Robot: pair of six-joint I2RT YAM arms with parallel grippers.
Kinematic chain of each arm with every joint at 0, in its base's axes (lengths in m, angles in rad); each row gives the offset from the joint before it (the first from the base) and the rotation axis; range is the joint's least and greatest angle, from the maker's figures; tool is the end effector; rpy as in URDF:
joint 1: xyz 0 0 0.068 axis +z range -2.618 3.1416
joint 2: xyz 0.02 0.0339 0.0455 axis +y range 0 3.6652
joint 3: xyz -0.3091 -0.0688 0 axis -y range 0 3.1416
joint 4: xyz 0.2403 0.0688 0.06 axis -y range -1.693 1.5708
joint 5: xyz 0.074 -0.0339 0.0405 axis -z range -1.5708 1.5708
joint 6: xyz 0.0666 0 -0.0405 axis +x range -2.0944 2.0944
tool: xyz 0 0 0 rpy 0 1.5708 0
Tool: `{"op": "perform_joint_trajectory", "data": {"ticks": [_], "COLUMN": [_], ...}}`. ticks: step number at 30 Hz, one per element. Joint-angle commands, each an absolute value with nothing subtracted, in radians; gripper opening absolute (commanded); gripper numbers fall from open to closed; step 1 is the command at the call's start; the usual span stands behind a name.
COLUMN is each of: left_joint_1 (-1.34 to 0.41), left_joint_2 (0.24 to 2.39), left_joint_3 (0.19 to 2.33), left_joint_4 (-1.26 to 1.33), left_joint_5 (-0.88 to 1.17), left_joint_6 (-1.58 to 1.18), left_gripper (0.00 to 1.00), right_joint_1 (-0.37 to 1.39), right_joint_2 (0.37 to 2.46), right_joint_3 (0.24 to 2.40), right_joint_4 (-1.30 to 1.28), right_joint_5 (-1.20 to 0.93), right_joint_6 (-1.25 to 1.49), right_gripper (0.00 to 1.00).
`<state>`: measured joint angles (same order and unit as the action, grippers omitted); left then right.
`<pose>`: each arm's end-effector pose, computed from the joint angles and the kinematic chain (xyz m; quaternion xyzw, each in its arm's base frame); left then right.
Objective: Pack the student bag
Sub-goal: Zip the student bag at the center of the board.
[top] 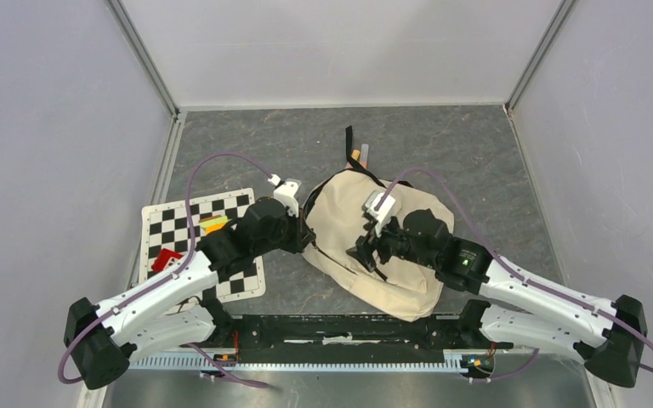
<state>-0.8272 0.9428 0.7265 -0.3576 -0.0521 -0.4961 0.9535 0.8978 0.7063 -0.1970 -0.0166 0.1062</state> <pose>0.1406 -0.1478 0.2944 0.1324 0.8681 -0.2756 0.3911 0.1176 0.1676 0.3151 -0.3455 0.7550 0.2876 0.4774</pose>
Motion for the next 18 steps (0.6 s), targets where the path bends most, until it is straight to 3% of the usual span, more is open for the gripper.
{"op": "perform_joint_trajectory", "data": {"ticks": [1, 9, 18], "left_joint_1": [-0.792, -0.747, -0.715], "left_joint_2": [0.964, 0.987, 1.0], "left_joint_3": [0.788, 0.793, 0.794], "left_joint_4": [-0.313, -0.309, -0.317], "left_joint_5": [0.036, 0.125, 0.164], "left_joint_6": [-0.46, -0.474, -0.476], "left_gripper": [0.02, 0.02, 0.02], "right_joint_1": [1.071, 1.229, 1.233], "right_joint_2": [0.935, 1.064, 1.187], "right_joint_3": [0.667, 0.628, 0.621], "right_joint_4": [-0.01, 0.172, 0.279], "right_joint_5": [-0.032, 0.173, 0.16], "right_joint_6": [0.051, -0.005, -0.063], "right_gripper": [0.73, 0.56, 0.46]}}
